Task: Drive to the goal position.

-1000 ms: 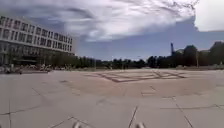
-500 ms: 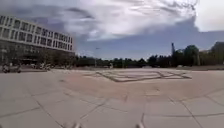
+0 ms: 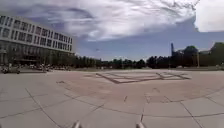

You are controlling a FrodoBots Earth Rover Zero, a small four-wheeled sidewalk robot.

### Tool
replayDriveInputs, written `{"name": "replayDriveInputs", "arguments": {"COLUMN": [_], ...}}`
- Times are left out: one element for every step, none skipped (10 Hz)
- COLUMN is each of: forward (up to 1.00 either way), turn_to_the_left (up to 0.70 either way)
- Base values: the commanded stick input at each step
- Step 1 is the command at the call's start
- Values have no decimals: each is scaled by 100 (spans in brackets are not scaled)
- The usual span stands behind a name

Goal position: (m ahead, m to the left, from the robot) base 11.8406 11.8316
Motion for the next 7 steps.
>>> {"name": "replayDriveInputs", "arguments": {"forward": [0,0,0,0,0,22,70], "turn_to_the_left": [0,0,6,16,70,52,14]}}
